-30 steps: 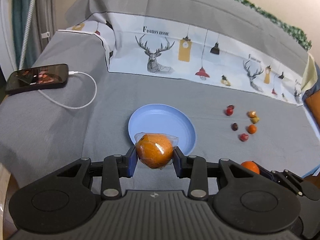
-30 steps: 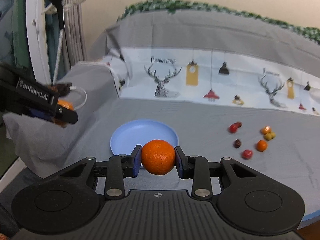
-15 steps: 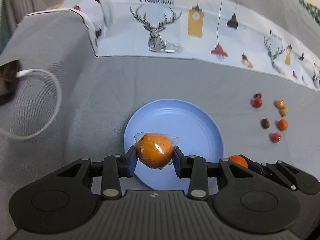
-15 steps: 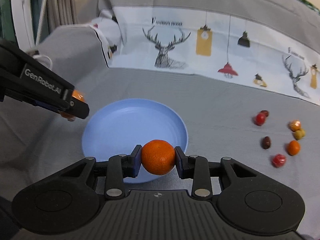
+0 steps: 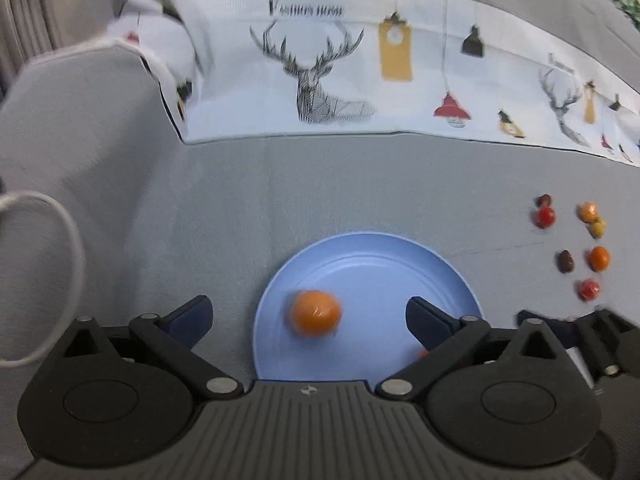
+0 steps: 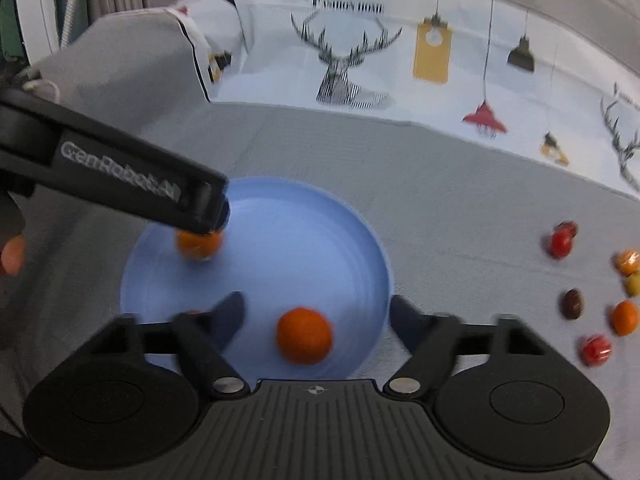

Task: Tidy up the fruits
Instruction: 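Lower the right gripper's mandarin onto the blue plate and open, then withdraw both grippers from the plate, then grasp a mandarin with the right gripper while the left gripper grasps a red tomato, then carry both fruits over the blue plate and release them onto it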

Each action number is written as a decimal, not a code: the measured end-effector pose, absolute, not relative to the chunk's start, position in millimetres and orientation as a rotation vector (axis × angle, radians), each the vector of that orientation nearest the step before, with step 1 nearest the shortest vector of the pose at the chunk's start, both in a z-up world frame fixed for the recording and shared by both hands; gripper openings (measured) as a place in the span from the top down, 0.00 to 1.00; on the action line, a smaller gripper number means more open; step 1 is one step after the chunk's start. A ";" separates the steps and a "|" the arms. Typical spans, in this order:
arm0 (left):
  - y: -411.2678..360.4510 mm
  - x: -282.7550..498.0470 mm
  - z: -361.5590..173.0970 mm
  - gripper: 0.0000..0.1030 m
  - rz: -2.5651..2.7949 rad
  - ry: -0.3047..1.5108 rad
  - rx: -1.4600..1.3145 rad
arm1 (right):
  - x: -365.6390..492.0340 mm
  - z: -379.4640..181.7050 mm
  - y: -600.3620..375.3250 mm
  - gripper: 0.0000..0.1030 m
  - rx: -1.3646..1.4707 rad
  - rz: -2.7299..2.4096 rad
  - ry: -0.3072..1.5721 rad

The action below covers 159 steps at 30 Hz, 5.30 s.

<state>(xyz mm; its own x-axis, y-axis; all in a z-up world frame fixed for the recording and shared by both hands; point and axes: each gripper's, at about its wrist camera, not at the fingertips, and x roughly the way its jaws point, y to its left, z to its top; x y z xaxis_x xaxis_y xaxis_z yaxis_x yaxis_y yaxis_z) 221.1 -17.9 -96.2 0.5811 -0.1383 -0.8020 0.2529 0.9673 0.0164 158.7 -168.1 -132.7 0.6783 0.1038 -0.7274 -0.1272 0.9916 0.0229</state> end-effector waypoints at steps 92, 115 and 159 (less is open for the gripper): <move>-149.7 156.9 -48.6 0.00 -0.209 0.948 0.189 | 35.2 -118.2 -372.8 0.01 0.333 -0.461 0.614; -374.7 334.2 -200.0 0.00 -0.539 1.045 0.341 | 175.0 -225.6 -475.9 0.01 0.187 -0.498 0.709; -26.8 18.6 -0.4 0.71 -0.312 0.951 0.169 | -101.4 -27.3 -261.1 0.65 0.155 -0.055 0.449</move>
<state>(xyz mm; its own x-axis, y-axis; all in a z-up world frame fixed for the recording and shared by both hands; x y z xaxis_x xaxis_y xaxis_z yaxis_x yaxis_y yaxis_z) 18.6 -26.8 -0.4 0.5407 -0.1871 -0.8202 0.3347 0.9423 0.0057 -101.4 -261.1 -27.3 0.8998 -0.0191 -0.4359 0.0874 0.9867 0.1372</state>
